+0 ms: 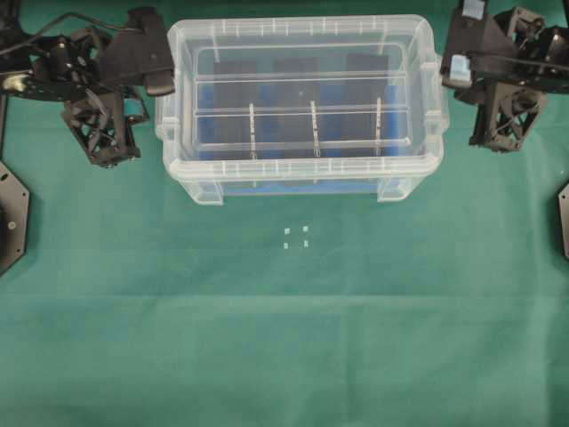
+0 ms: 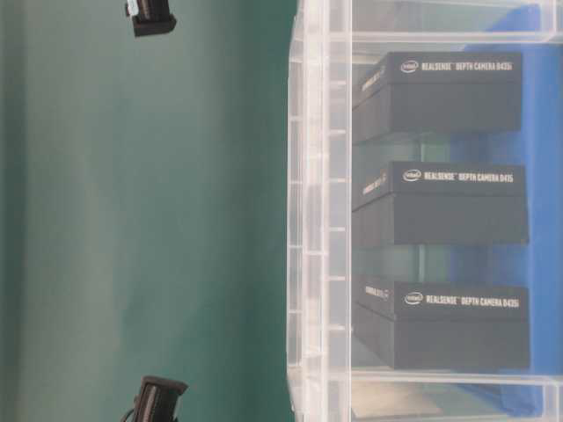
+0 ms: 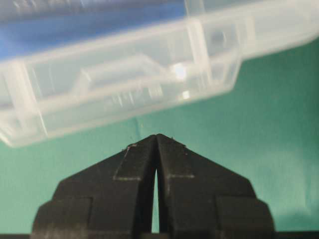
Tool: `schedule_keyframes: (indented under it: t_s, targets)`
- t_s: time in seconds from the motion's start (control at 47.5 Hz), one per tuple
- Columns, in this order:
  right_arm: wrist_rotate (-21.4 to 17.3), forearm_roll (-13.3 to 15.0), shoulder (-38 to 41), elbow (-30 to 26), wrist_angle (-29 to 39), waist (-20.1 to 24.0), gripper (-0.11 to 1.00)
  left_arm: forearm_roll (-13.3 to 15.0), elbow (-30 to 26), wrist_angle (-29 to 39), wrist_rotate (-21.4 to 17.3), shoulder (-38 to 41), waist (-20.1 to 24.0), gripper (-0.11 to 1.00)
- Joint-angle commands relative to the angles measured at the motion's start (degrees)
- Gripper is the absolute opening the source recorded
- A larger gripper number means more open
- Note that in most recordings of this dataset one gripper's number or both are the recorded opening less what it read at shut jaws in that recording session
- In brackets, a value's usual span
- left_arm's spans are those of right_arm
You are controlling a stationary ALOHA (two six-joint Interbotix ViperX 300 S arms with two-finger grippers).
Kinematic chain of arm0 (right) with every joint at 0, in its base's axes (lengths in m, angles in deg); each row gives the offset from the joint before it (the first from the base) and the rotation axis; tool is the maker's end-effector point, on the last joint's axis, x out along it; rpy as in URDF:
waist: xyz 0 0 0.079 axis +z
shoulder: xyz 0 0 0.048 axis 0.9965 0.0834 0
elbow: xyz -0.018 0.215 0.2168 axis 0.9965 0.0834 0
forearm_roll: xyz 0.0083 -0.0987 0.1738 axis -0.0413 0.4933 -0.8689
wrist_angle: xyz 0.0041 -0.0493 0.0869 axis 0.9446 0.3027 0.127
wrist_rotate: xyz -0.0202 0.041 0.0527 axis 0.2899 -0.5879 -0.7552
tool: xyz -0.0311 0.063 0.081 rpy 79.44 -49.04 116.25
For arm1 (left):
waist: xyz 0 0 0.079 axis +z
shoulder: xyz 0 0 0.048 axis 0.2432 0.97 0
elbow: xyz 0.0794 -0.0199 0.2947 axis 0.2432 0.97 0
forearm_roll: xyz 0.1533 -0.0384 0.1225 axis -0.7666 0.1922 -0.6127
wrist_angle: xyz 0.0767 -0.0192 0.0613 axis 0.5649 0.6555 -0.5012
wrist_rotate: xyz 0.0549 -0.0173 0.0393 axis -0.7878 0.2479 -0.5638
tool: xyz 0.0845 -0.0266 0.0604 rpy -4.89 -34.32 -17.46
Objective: Clamp the lid of the box with both arms, then lift and open it.
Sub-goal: 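Move left and right grippers onto the lid rims at each end, then close both grippers to clamp the clear lid's end rims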
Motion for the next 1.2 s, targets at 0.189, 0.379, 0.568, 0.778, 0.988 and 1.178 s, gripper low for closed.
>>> schedule_keyframes:
  t_s: [0.189,0.379,0.568,0.778,0.988,1.178]
  targets:
    - [0.4,0.1,1.3,-2.7,-1.6,1.2,0.0,-0.2,-3.9,-0.4,-3.3,1.8,0.1,0.01]
    - [1.5,0.1,1.4,-2.9,-2.7,1.9,0.0,0.2,-4.7,-1.3,-6.1,2.7,0.1,0.01]
    - [2.5,0.1,2.0,-3.3,-3.7,2.6,0.0,0.1,-5.6,-1.9,-6.7,3.6,-0.2,0.01]
    - [2.8,0.1,3.5,-4.6,-3.7,2.8,0.0,0.2,-6.3,-1.8,-8.9,4.1,-0.3,0.01]
    - [2.9,0.0,4.6,-5.5,-3.5,3.3,0.0,0.2,-6.7,-1.8,-9.0,4.3,-0.4,0.01]
    - [3.0,0.0,4.6,-6.2,-3.5,3.4,0.0,0.2,-6.7,-1.8,-8.9,4.4,-0.4,0.01]
